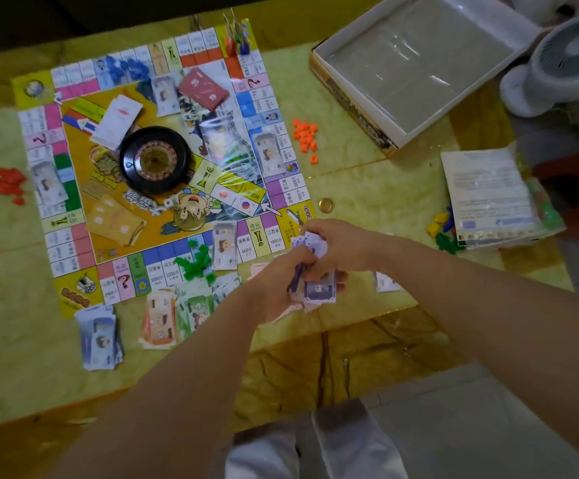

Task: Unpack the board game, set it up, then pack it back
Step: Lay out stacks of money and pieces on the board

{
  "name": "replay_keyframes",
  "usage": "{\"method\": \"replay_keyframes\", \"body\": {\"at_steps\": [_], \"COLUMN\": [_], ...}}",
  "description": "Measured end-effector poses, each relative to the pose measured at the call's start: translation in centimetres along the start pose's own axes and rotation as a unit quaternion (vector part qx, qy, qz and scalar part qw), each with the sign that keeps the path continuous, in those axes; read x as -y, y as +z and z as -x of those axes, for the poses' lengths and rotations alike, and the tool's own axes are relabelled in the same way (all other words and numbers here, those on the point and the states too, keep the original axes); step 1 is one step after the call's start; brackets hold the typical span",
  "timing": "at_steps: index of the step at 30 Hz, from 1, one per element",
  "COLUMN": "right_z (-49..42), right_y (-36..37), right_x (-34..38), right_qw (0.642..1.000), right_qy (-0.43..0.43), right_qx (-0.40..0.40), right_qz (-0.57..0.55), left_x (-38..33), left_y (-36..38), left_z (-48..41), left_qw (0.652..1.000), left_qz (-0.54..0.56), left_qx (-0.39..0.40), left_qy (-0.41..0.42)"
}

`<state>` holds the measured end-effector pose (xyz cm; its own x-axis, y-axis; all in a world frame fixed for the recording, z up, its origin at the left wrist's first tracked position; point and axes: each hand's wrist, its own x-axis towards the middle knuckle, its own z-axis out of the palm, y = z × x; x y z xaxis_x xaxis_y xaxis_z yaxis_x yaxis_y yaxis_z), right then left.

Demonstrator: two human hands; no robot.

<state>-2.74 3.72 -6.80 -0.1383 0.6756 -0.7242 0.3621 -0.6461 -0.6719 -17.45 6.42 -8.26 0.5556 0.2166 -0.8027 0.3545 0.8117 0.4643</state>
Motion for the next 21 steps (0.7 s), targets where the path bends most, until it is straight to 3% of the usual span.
{"method": "replay_keyframes", "body": {"at_steps": [4, 10, 17, 21], "right_z": [-1.5, -4.2, -8.4, -11.1], "right_y": [1.4, 4.3, 7.4, 8.1], "right_x": [2.3, 3.7, 5.5, 5.5], "right_qw": [0.995, 0.988, 0.975, 0.964], "right_qy": [-0.053, 0.032, 0.028, 0.084], "right_qx": [-0.080, -0.129, -0.207, -0.244], "right_qz": [0.040, -0.074, -0.078, -0.059], "left_x": [-0.8, -1.3, -1.2, -0.8], "left_y": [-2.8, -7.9, -12.3, -15.5], "left_z": [1.4, 2.1, 2.8, 2.2], "left_qw": [0.996, 0.976, 0.969, 0.938], "left_qz": [0.014, 0.047, 0.090, 0.081], "left_qx": [-0.084, -0.208, -0.224, -0.323], "left_qy": [0.011, 0.041, 0.052, 0.091]}}
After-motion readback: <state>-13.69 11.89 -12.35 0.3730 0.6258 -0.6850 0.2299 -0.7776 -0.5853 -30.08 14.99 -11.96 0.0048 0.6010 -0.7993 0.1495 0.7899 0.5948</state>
